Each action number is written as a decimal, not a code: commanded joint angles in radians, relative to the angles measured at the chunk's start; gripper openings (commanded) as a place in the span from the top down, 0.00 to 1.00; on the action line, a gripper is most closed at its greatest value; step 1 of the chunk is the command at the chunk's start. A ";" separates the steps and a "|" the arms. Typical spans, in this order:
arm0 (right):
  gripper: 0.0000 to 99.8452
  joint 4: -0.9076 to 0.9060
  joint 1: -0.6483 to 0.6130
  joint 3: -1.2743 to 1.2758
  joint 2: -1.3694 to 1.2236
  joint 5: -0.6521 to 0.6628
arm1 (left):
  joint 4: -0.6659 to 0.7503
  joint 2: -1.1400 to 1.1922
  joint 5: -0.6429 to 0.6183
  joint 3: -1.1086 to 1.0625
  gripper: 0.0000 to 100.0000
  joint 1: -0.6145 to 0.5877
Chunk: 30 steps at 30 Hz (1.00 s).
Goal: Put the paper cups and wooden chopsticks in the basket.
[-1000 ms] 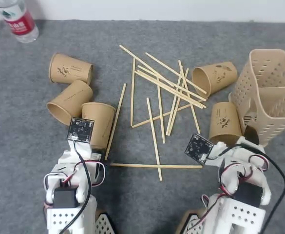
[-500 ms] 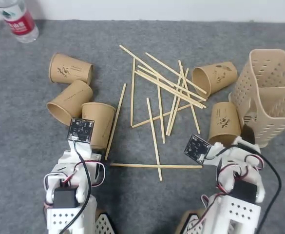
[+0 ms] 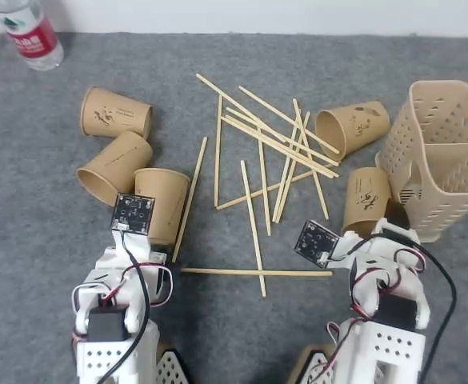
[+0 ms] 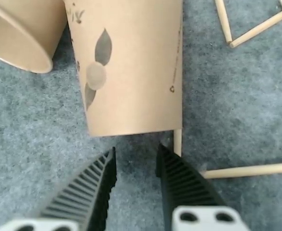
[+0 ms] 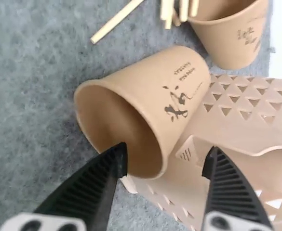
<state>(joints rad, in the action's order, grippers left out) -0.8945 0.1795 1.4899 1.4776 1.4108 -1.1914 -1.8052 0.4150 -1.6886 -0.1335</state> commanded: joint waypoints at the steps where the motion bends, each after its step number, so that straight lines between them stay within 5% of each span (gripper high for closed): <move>1: 0.74 0.058 -0.001 0.002 -0.030 -0.014 | -0.003 -0.012 0.009 0.005 0.87 0.003; 9: 0.74 -0.004 -0.054 -0.209 -0.211 -0.216 | -0.003 -0.012 0.009 0.005 0.87 0.002; 15: 0.74 -0.067 -0.077 -0.292 -0.326 -0.216 | -0.003 -0.012 0.009 0.005 0.87 -0.002; 30: 0.74 0.217 -0.022 -0.232 -0.530 -0.213 | -0.003 -0.012 0.009 0.005 0.87 0.000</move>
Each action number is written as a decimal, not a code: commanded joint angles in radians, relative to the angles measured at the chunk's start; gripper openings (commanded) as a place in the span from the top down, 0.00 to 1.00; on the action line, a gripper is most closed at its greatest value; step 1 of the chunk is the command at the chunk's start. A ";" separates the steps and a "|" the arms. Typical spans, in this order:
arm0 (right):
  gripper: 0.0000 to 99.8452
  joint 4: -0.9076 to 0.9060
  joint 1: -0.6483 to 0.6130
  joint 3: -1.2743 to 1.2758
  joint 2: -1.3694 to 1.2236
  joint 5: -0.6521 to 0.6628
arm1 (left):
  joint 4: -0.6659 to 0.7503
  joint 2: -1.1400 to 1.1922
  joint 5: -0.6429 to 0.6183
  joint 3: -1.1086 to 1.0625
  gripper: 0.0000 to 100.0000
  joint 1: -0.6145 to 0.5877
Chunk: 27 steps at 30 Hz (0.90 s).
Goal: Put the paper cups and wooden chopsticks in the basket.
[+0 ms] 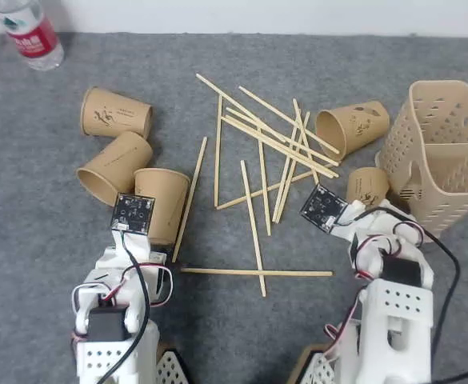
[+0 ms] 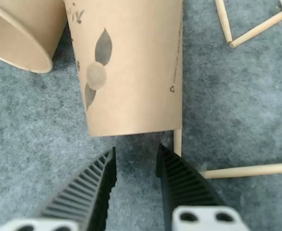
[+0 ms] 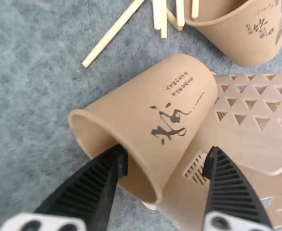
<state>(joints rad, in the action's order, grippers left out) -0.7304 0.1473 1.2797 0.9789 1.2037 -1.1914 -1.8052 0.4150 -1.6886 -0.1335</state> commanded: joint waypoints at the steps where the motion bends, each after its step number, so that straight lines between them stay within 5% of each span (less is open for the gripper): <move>1: 0.74 0.068 0.010 -0.021 -0.047 -0.006 | -0.003 -0.012 0.009 0.005 0.87 0.000; 22: 0.75 0.262 0.010 -0.192 -0.401 -0.037 | -0.003 -0.012 0.009 0.005 0.87 0.000; 27: 0.96 0.305 0.005 -0.192 -0.432 -0.038 | -0.003 -0.012 0.009 0.005 0.87 0.002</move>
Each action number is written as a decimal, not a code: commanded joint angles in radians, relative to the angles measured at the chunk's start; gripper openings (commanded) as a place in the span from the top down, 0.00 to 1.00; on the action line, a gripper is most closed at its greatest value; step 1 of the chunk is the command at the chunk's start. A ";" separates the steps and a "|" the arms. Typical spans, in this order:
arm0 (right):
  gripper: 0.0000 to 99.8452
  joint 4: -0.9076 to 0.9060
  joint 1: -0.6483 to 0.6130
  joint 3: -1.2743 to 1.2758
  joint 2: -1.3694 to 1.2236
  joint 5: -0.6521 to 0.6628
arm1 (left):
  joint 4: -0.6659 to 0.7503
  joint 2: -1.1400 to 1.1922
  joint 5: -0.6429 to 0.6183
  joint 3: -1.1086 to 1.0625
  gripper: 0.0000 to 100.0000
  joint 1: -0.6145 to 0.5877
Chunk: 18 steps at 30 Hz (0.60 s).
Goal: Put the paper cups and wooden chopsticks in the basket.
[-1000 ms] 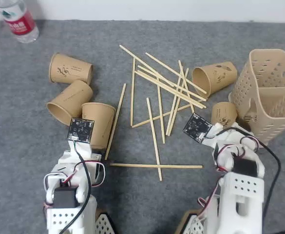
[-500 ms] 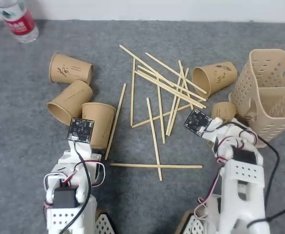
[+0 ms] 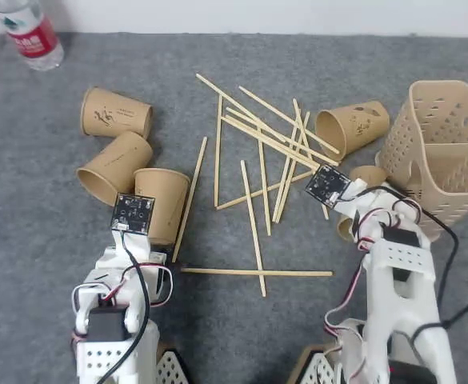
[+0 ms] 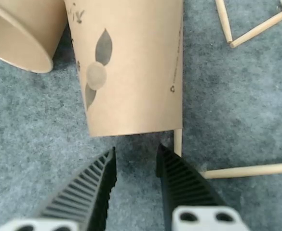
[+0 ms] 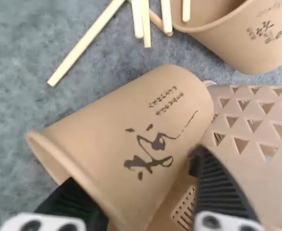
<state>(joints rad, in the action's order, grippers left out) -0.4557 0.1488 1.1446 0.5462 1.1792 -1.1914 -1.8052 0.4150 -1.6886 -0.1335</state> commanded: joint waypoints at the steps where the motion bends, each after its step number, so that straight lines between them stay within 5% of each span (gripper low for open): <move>1: 1.00 0.030 0.004 -0.057 0.005 -0.014 | -0.003 -0.012 0.009 0.005 0.87 0.002; 7: 1.00 0.001 0.008 -0.057 0.084 -0.014 | -0.002 -0.012 0.009 0.005 0.87 0.003; 18: 0.99 -0.346 0.001 -0.218 0.341 -0.109 | -0.002 -0.012 0.009 0.005 0.87 0.000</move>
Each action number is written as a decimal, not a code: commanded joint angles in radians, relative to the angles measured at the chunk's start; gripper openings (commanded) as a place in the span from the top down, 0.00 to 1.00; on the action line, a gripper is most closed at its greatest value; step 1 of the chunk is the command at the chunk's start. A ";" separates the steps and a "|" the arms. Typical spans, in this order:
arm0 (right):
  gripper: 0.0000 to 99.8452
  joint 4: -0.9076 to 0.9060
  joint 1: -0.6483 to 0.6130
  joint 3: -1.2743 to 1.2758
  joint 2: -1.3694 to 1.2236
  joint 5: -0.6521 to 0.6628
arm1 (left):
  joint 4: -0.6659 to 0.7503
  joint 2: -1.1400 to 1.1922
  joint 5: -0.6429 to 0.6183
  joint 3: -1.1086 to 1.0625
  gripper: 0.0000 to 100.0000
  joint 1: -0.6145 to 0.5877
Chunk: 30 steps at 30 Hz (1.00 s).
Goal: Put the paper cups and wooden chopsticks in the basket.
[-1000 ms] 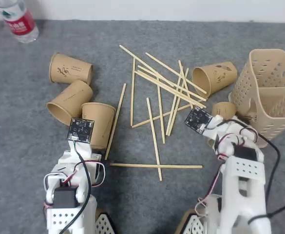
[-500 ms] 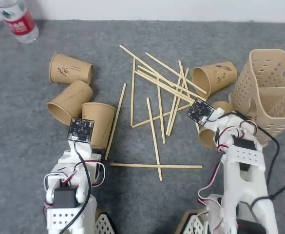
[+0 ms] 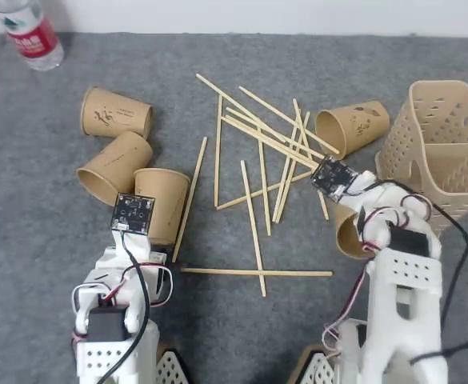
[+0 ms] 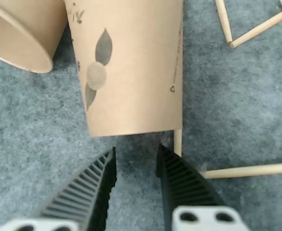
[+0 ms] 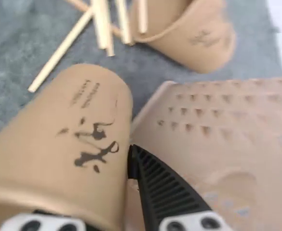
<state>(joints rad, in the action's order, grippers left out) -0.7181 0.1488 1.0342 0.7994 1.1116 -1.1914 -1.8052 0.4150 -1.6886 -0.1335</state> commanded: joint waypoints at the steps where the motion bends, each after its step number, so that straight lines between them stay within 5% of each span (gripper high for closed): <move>1: 0.99 -0.125 0.001 -0.138 0.107 -0.048 | -0.002 -0.012 0.009 0.005 0.87 0.000; 21: 0.99 -0.937 -0.050 -0.965 0.012 -0.259 | -0.002 -0.012 0.009 0.005 0.87 -0.002; 30: 0.99 -1.076 0.203 -1.370 -0.277 -0.528 | 0.006 -0.012 0.009 0.005 0.87 -0.003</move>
<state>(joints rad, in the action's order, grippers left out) -1.7568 0.2593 -0.2117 0.5892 0.6559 -1.1914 -1.8052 0.4150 -1.6886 -0.1335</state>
